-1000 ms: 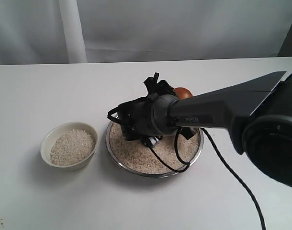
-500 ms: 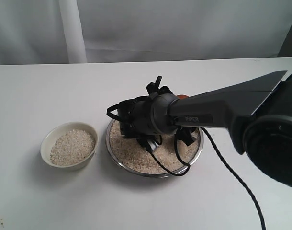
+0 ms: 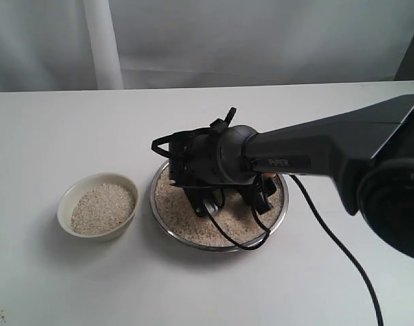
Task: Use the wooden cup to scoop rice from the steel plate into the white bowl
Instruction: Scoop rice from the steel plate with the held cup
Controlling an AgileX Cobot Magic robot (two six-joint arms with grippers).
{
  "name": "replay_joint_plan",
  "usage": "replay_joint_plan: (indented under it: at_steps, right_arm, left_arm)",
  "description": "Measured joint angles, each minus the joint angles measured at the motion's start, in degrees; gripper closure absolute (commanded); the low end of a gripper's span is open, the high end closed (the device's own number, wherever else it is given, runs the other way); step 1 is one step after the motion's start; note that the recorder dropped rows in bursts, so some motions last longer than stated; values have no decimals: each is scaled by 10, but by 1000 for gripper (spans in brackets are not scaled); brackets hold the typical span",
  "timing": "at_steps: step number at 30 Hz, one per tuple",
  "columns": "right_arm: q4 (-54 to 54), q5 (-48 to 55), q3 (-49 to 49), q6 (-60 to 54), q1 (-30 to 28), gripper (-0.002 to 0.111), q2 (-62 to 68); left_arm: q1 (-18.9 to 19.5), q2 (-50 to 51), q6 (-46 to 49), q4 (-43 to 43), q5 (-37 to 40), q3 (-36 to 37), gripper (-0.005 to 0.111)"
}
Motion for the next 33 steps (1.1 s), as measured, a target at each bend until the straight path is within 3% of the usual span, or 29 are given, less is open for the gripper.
replay_joint_plan:
  at_steps: [33]
  right_arm:
    - [185,-58,-25,-23,0,108,-26]
  left_arm:
    - [0,0,0,0,0,0,107]
